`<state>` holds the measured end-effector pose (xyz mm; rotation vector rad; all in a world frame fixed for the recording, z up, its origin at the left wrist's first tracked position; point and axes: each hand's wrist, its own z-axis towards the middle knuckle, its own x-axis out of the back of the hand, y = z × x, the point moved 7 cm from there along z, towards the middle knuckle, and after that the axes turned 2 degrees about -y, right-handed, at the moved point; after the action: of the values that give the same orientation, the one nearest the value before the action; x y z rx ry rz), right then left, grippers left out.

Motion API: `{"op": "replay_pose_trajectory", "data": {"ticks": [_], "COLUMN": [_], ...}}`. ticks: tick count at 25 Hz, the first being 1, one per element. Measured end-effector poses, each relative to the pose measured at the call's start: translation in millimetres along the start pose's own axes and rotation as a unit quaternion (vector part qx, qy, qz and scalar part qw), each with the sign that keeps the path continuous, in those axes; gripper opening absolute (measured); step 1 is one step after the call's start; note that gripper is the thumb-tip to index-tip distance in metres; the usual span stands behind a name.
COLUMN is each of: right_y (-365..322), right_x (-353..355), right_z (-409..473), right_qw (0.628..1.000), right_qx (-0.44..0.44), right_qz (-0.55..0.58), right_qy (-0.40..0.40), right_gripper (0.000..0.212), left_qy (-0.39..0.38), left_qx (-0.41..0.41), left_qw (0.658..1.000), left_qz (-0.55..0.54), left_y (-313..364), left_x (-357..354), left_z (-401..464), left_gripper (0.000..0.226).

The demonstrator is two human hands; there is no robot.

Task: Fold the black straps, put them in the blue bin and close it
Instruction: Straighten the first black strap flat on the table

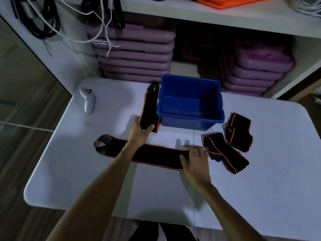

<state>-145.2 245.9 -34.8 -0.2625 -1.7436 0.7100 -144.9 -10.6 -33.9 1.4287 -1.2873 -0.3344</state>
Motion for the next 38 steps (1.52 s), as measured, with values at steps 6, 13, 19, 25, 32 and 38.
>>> {"op": "replay_pose_trajectory", "data": {"ticks": [6,13,19,25,32,38], "right_y": [-26.5,-90.0,-39.2,3.3,12.1,17.6], "right_x": [2.2,-49.1,-18.7,17.9,31.6,43.3], "right_z": [-1.9,-20.8,-19.5,-28.0,-31.4,-18.9], "right_qw": [0.996,0.981,0.956,0.950,0.961,0.938], "right_qx": [0.040,0.043,-0.036,-0.056,-0.033,-0.064], "right_qz": [0.076,0.138,0.280,0.303,0.274,0.341], "right_qy": [-0.032,-0.128,-0.085,-0.042,-0.028,0.023], "right_gripper": [0.045,0.101,0.058,0.049,0.046,0.024], "left_qy": [0.153,-0.007,0.009,-0.006,-0.049,-0.016], "left_qx": [0.047,0.071,-0.045,-0.111,-0.281,-0.351], "left_qw": [0.987,0.991,0.999,0.905,0.844,0.887], "left_qz": [-0.006,-0.114,0.015,0.410,0.455,0.299], "left_y": [-18.7,-12.6,-25.3,-13.4,12.2,22.8], "left_x": [35.4,-0.9,8.7,20.9,-3.8,22.5], "left_z": [-22.0,-85.6,-60.2,16.6,30.2,20.4], "left_gripper": [0.030,0.020,0.049,0.089,0.078,0.029]}}
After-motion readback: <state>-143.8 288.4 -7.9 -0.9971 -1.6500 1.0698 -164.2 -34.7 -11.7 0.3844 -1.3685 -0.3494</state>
